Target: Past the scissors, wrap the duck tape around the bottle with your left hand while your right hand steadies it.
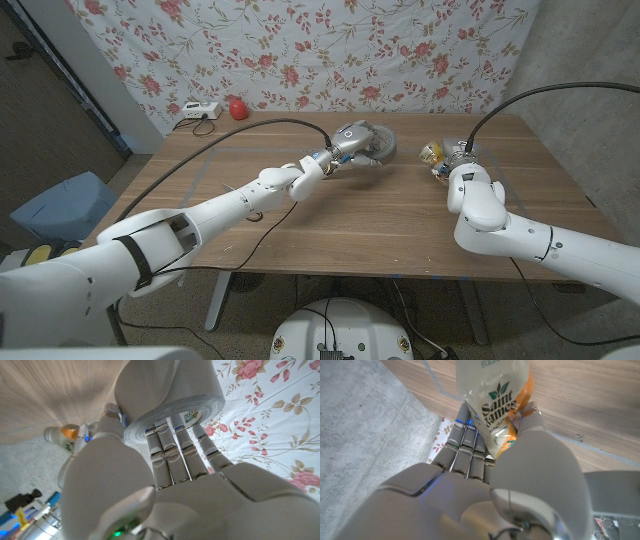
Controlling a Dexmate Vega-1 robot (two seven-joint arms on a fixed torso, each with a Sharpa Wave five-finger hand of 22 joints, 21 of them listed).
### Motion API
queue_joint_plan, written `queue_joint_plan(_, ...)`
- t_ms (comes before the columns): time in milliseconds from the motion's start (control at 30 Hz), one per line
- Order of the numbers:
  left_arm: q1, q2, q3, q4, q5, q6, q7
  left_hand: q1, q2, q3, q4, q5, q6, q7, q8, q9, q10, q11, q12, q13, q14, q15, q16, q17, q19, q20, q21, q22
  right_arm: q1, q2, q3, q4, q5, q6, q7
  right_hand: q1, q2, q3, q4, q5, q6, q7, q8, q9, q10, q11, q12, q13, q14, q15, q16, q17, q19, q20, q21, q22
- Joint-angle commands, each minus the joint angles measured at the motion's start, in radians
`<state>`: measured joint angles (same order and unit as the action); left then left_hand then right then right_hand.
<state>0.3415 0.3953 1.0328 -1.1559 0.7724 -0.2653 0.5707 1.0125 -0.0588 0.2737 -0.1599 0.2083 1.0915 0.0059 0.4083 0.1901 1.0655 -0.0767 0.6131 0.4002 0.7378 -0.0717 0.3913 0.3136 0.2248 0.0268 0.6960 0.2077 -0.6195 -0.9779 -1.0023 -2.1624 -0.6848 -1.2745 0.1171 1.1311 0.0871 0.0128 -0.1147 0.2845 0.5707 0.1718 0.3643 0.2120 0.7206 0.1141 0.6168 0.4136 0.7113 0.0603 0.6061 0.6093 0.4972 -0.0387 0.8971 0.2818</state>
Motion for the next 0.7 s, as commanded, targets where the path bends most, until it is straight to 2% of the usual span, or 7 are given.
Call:
queue_joint_plan(33,0.046,-0.036,-0.103,0.005,-0.176,-0.072,0.061,0.162,0.148,-0.007,0.001,0.006,0.083,-0.071,-0.002,0.003,0.134,-0.125,-0.008,0.000,0.009,-0.168,0.007,0.006,0.006,0.002,0.010,0.003,-0.075,0.037,0.080,0.039,0.037,0.072,-0.163,0.081,0.078,0.095,0.093,-0.002,0.451,-0.212,-0.005,0.001,0.268,-0.142,0.084,0.070,0.253,-0.268,-0.006,0.230,-0.021,-0.010,0.010,-0.002)
queue_joint_plan(167,0.049,-0.054,-0.122,0.025,-0.205,-0.108,0.094,0.165,0.147,-0.009,0.002,0.007,0.085,-0.070,-0.002,0.003,0.135,-0.125,-0.012,-0.002,0.010,-0.168,0.007,0.009,0.007,0.001,0.012,0.003,-0.132,0.056,0.148,0.045,0.070,0.118,-0.252,0.080,0.077,0.094,0.094,-0.003,0.454,-0.215,-0.008,0.002,0.266,-0.137,0.083,0.074,0.247,-0.268,-0.011,0.231,-0.029,-0.014,0.012,-0.006)
queue_joint_plan(267,0.050,-0.073,-0.153,0.032,-0.280,-0.146,0.069,0.166,0.147,-0.010,0.003,0.007,0.084,-0.070,-0.003,0.003,0.136,-0.125,-0.012,-0.002,0.010,-0.168,0.006,0.009,0.007,0.003,0.013,0.003,-0.174,0.080,0.204,0.061,0.106,0.158,-0.320,0.080,0.075,0.093,0.095,-0.003,0.454,-0.217,-0.011,0.002,0.266,-0.138,0.083,0.077,0.243,-0.269,-0.013,0.233,-0.035,-0.016,0.014,-0.008)
queue_joint_plan(500,0.055,-0.087,-0.216,-0.001,-0.427,-0.182,-0.055,0.163,0.153,-0.013,0.011,0.008,0.074,-0.069,-0.010,0.003,0.126,-0.124,-0.015,0.008,0.009,-0.165,0.000,0.009,0.003,0.013,0.015,0.003,-0.223,0.127,0.269,0.113,0.160,0.235,-0.420,0.079,0.074,0.091,0.097,-0.003,0.456,-0.219,-0.016,0.004,0.265,-0.139,0.081,0.082,0.240,-0.269,-0.017,0.237,-0.041,-0.019,0.019,-0.013)
queue_joint_plan(700,0.042,-0.098,-0.263,-0.002,-0.594,-0.256,-0.222,0.161,0.157,-0.015,0.016,0.011,0.065,-0.066,-0.015,0.004,0.118,-0.124,-0.017,0.017,0.008,-0.164,-0.006,0.008,-0.002,0.021,0.015,0.003,-0.246,0.171,0.311,0.162,0.195,0.319,-0.509,0.080,0.071,0.089,0.098,-0.002,0.462,-0.221,-0.019,0.006,0.268,-0.141,0.079,0.082,0.233,-0.269,-0.022,0.240,-0.047,-0.023,0.022,-0.018)
